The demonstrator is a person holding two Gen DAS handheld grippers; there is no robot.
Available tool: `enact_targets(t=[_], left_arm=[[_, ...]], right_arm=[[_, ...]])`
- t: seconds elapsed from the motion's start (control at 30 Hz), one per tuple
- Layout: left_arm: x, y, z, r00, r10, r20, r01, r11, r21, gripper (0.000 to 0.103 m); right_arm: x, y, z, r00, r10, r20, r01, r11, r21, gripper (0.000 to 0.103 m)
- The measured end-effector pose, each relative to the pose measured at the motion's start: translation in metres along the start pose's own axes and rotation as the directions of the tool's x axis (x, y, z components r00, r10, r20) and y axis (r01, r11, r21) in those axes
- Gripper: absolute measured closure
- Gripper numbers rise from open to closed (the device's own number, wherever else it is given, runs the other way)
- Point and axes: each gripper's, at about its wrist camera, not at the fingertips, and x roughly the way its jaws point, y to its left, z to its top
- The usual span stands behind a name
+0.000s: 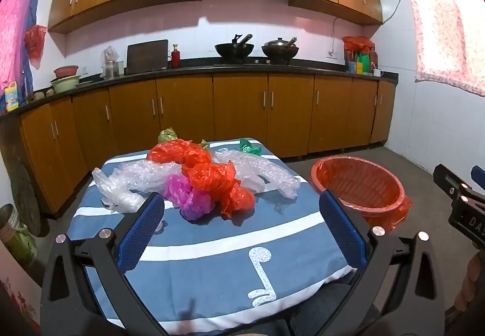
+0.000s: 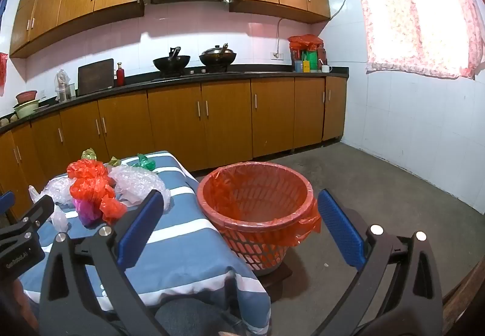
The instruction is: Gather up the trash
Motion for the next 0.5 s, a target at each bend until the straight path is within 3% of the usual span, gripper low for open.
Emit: enact_targets(t=[0.5], left_arm=[[0.0002,0.0,0.0,1.0,0.0,-0.003,0.0,1.0,0.0,0.002]], right_arm=[[-0.0007,0.0001,-0.0006,1.0,0.001,0.003,-0.001,1.0,0.003,0.004]])
